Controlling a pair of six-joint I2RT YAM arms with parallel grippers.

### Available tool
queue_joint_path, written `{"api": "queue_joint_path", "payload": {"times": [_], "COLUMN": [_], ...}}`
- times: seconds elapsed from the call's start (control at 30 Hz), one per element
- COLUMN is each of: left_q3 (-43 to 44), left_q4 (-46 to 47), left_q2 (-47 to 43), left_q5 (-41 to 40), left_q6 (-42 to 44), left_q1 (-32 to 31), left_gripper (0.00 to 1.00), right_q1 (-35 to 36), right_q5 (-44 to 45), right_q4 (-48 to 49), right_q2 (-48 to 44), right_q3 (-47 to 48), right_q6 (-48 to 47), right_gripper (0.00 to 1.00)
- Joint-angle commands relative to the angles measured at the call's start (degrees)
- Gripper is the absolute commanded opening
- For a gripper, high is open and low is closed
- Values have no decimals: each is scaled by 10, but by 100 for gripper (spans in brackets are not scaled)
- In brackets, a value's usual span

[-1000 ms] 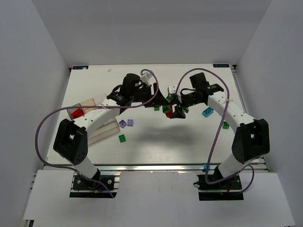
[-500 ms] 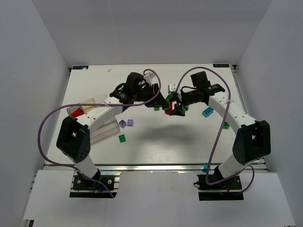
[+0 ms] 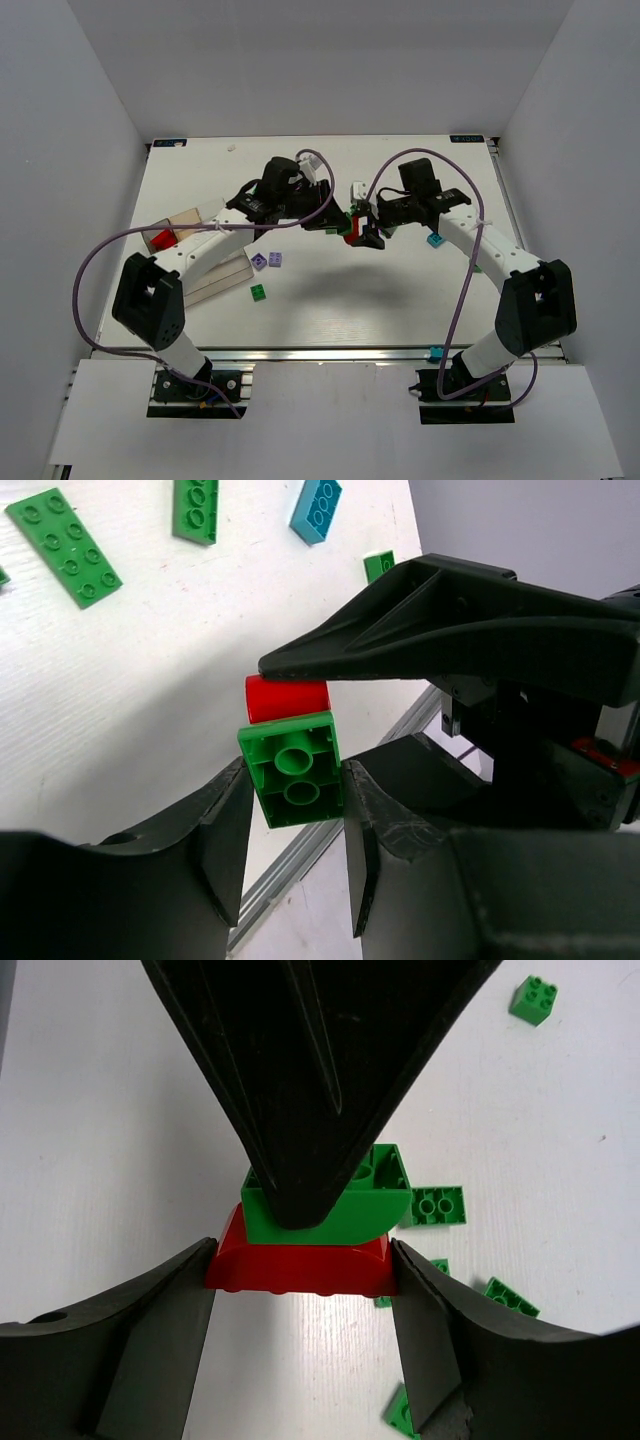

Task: Sort the legos into containers by color

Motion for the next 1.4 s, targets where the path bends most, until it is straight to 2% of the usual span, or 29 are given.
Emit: {"api": "queue_joint_path", "payload": {"times": [0.0, 0.37, 0.57, 0.6, 0.73, 0.87, 1.1, 1.37], "left_q3": [-12, -88, -84, -79, -57, -52, -62, -66], "left_q4": [-57, -105, -225, -243, -305, -339, -326, -304], "left_q2": [-67, -159, -212, -219, -227, -214, -165, -139], "left_q5": [-57, -86, -269, -328, -419, -469, -514, -517], "left_q6": [28, 22, 20, 21, 29, 51, 87, 111], "left_q1": [34, 98, 149, 157, 202, 246, 286, 312], "left_gripper": [0, 0, 0, 0, 0, 0, 0, 0], "right_q1": [-16, -16, -16, -15, -15, -14, -10, -8], "right_q5": [50, 53, 51, 50, 48, 50, 44, 49], "right_q4": [15, 33, 32, 33, 33, 34, 37, 43], "right_q2": [-18, -19, -18, -17, -19, -19, -18, -17], "right_q3": [-17, -31, -31, -31, -32, -31, -22, -19], "right_q6": [25, 33, 37, 38, 42, 49, 73, 86], "right_gripper": [0, 0, 0, 0, 0, 0, 0, 0]}}
